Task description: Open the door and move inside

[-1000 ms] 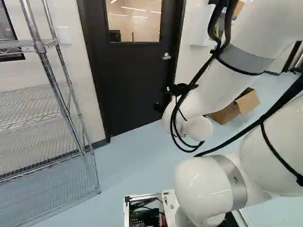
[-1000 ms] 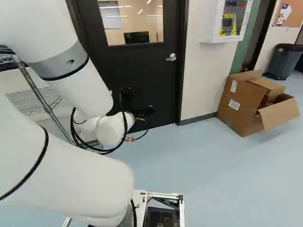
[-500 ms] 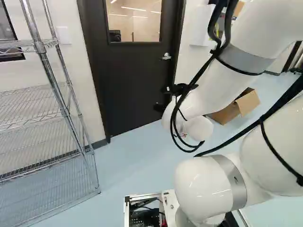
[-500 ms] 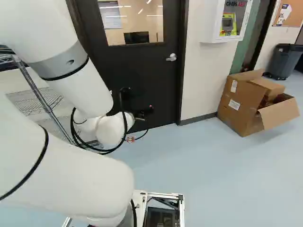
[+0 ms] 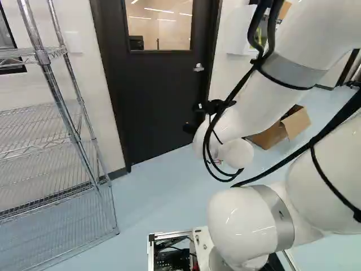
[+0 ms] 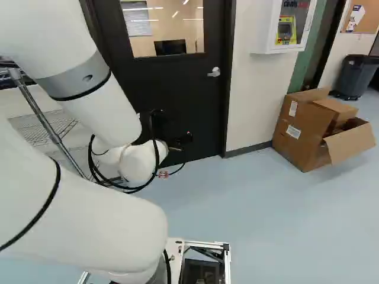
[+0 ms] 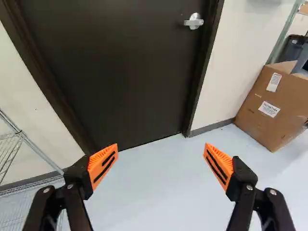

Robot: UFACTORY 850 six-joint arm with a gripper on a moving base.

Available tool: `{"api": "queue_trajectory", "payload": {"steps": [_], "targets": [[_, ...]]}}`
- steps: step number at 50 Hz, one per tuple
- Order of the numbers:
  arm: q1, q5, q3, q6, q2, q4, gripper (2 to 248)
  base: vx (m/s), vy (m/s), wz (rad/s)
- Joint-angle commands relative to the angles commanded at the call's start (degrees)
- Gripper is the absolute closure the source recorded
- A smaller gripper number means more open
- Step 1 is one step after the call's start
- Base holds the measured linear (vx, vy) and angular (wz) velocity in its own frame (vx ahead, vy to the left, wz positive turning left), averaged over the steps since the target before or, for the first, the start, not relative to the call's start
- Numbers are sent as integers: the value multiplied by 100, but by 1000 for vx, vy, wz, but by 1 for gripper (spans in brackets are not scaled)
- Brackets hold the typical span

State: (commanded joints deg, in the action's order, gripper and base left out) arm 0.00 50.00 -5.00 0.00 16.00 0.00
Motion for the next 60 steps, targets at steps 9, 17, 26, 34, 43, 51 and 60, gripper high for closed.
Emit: {"api": "queue_trajectory", "payload": {"steps": [9, 17, 26, 34, 43, 51, 60], "targets": [[0, 0, 0, 0, 0, 0, 3, 106, -3, -11], [0, 0, 0, 0, 0, 0, 3, 107, -26, 0], [0, 0, 0, 0, 0, 0, 3, 111, -36, -4], [0, 0, 0, 0, 0, 0, 3, 112, -36, -4], [0, 0, 0, 0, 0, 0, 3, 117, -39, -6], [0, 0, 0, 0, 0, 0, 3, 117, -43, -7], [0, 0, 0, 0, 0, 0, 3, 116, -53, -2]]}}
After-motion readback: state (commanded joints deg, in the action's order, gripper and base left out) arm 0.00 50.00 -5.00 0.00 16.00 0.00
